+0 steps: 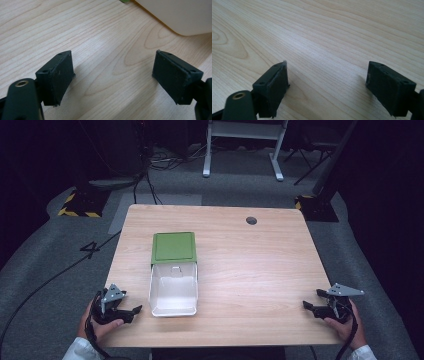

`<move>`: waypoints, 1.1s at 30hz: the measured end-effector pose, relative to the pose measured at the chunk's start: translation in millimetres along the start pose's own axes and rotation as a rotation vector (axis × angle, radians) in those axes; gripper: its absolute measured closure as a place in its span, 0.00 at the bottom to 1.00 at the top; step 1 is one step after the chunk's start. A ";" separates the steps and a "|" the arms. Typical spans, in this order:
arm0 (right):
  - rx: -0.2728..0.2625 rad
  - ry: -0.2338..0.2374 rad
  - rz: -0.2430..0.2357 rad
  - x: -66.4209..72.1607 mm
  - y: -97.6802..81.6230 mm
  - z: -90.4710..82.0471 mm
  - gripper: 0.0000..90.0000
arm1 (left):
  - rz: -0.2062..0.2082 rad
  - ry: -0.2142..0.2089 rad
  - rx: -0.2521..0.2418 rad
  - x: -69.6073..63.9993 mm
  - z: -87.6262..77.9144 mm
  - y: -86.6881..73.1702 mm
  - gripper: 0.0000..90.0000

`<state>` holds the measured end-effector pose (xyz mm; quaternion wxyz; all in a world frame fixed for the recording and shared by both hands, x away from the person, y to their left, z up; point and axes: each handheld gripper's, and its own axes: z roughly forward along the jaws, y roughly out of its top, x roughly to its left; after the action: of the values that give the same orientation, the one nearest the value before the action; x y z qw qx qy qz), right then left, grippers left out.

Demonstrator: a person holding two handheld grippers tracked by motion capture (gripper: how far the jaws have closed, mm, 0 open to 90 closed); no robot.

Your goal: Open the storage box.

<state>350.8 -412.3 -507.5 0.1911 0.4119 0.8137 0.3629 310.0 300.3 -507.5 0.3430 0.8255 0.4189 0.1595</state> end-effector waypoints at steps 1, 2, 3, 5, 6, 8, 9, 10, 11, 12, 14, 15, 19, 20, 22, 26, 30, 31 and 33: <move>0.000 0.001 0.000 0.1 0.0 0.0 0.20 | 0.001 -0.002 -0.003 1.8 -0.2 0.1 0.19; -0.001 0.002 -0.001 0.1 -0.1 -0.1 0.20 | -0.001 0.003 -0.001 2.0 -0.3 -0.1 0.19; -0.001 0.003 -0.001 0.1 -0.2 -0.2 0.20 | 0.007 0.013 0.003 1.5 0.0 -0.2 0.19; -0.001 0.002 -0.002 0.2 -0.3 -0.3 0.20 | 0.007 0.014 0.004 1.5 0.0 -0.2 0.19; -0.001 0.002 -0.002 0.2 -0.3 -0.3 0.20 | 0.007 0.014 0.004 1.5 0.0 -0.2 0.18; -0.001 0.001 -0.002 0.2 -0.3 -0.4 0.20 | 0.007 0.014 0.005 1.8 0.4 0.2 0.18; -0.001 0.001 -0.002 0.3 -0.3 -0.4 0.20 | 0.005 0.015 0.007 1.8 0.5 0.5 0.18; 0.000 0.001 -0.001 0.3 -0.3 -0.4 0.20 | 0.001 0.017 0.005 1.6 0.9 0.7 0.18; -0.001 0.000 -0.001 0.5 -0.4 -0.4 0.20 | -0.001 0.018 0.004 1.6 1.3 0.9 0.18; -0.001 -0.001 -0.001 0.6 -0.4 -0.4 0.20 | -0.001 0.018 0.004 1.6 1.3 0.9 0.18; -0.001 -0.002 -0.001 0.7 -0.4 -0.5 0.20 | -0.002 0.023 0.003 1.7 1.7 1.3 0.18; -0.001 -0.003 0.000 0.7 -0.5 -0.5 0.20 | -0.002 0.023 0.003 1.7 1.7 1.3 0.18; -0.001 -0.004 0.000 0.4 -0.4 -0.4 0.20 | -0.002 0.023 0.003 1.7 1.6 1.2 0.18; -0.001 -0.004 0.000 0.4 -0.4 -0.4 0.20 | -0.002 0.023 0.003 1.7 1.6 1.2 0.18; 0.000 -0.004 0.001 0.4 -0.4 -0.4 0.20 | -0.003 0.023 0.003 1.7 1.7 1.3 0.18; 0.000 -0.004 0.001 0.4 -0.4 -0.4 0.20 | -0.007 0.027 0.005 1.9 2.1 2.0 0.18; -0.001 -0.005 0.001 0.6 -0.4 -0.4 0.20 | -0.007 0.027 0.004 1.8 2.2 2.0 0.18; -0.001 -0.005 0.001 0.6 -0.4 -0.4 0.20 | -0.007 0.027 0.004 1.8 2.2 2.0 0.18; -0.001 -0.005 0.001 0.6 -0.4 -0.5 0.20 | -0.007 0.027 0.005 1.9 2.2 2.0 0.18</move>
<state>349.9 -412.2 -507.5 0.1930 0.4129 0.8130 0.3624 313.5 300.1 -507.7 0.3360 0.8226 0.4267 0.1683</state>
